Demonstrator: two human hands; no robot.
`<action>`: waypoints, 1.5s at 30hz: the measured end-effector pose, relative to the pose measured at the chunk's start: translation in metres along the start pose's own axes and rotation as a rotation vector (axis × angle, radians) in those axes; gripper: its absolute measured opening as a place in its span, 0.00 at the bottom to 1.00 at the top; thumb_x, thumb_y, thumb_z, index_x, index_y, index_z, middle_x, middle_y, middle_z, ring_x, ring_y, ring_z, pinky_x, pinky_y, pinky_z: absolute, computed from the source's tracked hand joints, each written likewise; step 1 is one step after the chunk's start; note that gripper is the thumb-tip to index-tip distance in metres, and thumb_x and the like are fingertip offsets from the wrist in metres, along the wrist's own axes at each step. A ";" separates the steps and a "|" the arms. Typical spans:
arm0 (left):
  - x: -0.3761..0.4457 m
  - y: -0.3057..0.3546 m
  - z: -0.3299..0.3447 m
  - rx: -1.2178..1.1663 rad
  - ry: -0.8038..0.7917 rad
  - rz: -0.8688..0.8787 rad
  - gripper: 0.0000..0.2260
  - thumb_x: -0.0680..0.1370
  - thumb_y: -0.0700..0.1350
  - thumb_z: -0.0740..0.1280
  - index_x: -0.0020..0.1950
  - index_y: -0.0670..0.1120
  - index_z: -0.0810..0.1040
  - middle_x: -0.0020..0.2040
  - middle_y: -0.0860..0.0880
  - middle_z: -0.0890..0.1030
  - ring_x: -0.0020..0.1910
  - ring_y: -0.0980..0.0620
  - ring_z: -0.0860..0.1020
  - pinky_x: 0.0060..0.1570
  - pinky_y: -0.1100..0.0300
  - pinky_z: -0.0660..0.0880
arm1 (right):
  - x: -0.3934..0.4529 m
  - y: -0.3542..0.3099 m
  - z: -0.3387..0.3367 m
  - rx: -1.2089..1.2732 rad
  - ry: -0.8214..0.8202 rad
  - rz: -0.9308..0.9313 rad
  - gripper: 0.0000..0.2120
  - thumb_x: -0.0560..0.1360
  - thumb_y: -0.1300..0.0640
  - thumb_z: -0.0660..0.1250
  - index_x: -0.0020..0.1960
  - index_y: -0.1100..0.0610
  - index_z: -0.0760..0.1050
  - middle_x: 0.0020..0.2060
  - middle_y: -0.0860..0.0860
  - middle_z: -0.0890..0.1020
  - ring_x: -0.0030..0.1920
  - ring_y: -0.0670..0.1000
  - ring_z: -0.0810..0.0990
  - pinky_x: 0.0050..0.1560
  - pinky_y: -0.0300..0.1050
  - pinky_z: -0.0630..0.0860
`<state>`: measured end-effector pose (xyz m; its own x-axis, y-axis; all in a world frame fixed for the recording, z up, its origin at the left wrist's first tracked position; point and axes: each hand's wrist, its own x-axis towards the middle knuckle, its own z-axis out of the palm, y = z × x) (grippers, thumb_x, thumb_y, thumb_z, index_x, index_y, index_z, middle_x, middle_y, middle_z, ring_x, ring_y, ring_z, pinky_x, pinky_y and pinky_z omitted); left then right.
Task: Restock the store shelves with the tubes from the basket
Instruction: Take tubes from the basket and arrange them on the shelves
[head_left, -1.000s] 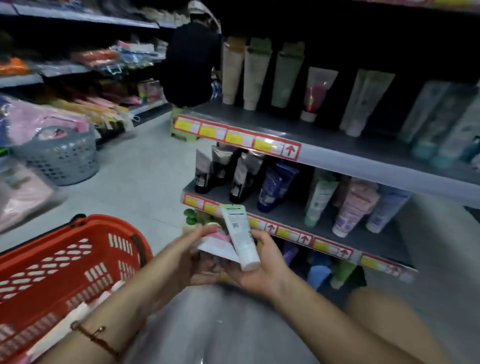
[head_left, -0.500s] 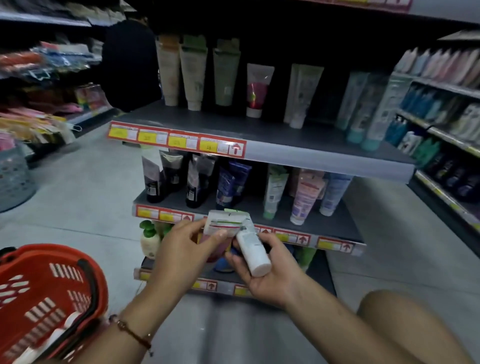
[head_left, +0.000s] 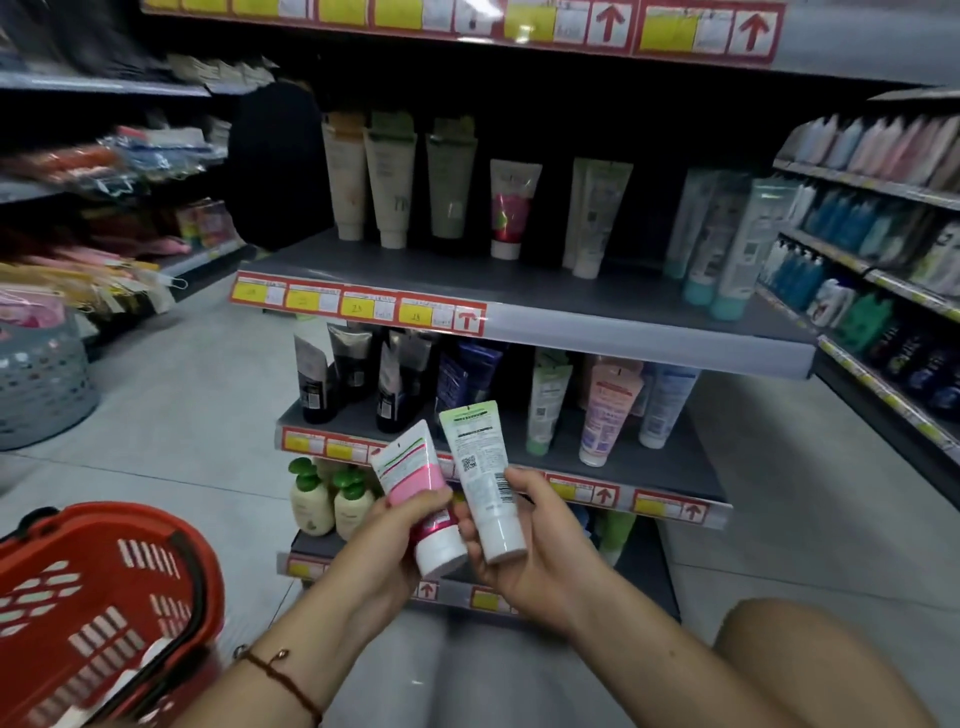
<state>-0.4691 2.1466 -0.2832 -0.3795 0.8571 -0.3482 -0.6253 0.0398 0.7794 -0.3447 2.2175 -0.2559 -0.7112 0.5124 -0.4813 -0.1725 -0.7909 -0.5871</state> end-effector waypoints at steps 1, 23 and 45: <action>-0.001 0.001 0.001 -0.007 0.004 0.011 0.16 0.76 0.39 0.70 0.62 0.35 0.77 0.43 0.38 0.82 0.35 0.45 0.81 0.37 0.51 0.82 | -0.001 -0.001 0.001 -0.010 -0.004 -0.012 0.19 0.77 0.48 0.62 0.56 0.64 0.76 0.36 0.57 0.79 0.33 0.51 0.76 0.30 0.41 0.73; 0.152 0.198 0.146 0.846 0.154 0.739 0.31 0.64 0.55 0.81 0.63 0.49 0.75 0.53 0.53 0.82 0.50 0.52 0.82 0.51 0.56 0.79 | -0.016 -0.174 0.024 -0.313 0.172 -0.552 0.14 0.72 0.57 0.74 0.55 0.60 0.80 0.37 0.54 0.82 0.39 0.50 0.81 0.41 0.42 0.79; 0.209 0.199 0.131 1.411 0.173 0.805 0.22 0.75 0.60 0.68 0.66 0.51 0.77 0.58 0.48 0.83 0.54 0.45 0.80 0.43 0.58 0.73 | 0.029 -0.256 0.024 -0.958 0.465 -0.994 0.16 0.69 0.56 0.78 0.54 0.49 0.77 0.47 0.42 0.84 0.45 0.41 0.83 0.46 0.36 0.78</action>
<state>-0.5832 2.4009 -0.1324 -0.4087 0.8273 0.3853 0.8072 0.1307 0.5756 -0.3376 2.4270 -0.1041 -0.2596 0.9111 0.3203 0.1915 0.3736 -0.9076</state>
